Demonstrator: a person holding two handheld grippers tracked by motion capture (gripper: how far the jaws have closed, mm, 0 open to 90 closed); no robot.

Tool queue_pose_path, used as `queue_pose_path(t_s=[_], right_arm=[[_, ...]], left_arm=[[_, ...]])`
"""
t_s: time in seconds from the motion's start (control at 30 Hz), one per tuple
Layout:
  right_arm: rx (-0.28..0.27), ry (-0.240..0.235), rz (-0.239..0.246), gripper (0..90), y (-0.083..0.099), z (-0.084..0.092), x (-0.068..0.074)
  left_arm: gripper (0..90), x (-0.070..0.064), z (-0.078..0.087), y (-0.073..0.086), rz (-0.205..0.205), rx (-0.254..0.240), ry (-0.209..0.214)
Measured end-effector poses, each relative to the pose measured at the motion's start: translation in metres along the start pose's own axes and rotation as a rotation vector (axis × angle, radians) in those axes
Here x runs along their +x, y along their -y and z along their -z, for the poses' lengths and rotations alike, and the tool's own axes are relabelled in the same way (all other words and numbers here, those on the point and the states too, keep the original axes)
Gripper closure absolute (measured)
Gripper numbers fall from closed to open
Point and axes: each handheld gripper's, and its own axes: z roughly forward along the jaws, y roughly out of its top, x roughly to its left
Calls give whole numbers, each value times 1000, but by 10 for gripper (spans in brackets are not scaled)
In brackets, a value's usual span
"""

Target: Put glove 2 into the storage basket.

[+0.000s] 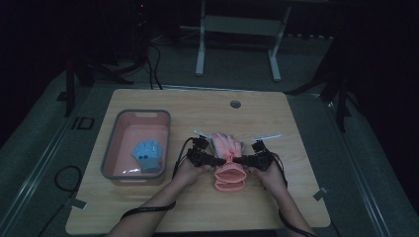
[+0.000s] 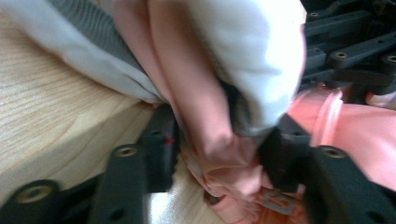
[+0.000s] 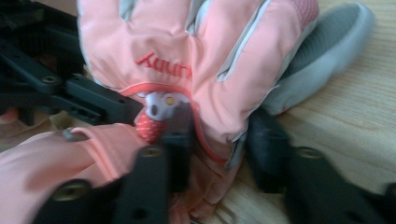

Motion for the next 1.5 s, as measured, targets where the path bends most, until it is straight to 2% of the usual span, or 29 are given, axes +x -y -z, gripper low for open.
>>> queue_pose_path(t_s=[0.03,0.1,0.3,0.43,0.67,0.83,1.13,1.5], right_arm=[[-8,9,14,730,1,0,2],[-21,15,6,750,1,2,5],[-38,21,-1,758,-1,11,12],[-45,51,27,759,-5,17,21],[-97,54,67,762,-19,34,42],[-117,53,91,763,-32,42,57],[-149,45,130,762,-58,46,87],[-158,18,167,762,-87,34,118]], left_arm=[[570,-2,1,-1,-7,5,-6],[608,-8,3,-4,-29,11,-27],[632,-19,12,-9,-62,27,-42],[637,-24,19,-13,-80,27,-47],[642,-40,48,-25,-121,14,-56],[642,-46,70,-32,-138,6,-63],[643,-50,109,-44,-165,-6,-91],[642,-40,153,-44,-159,-28,-114]])
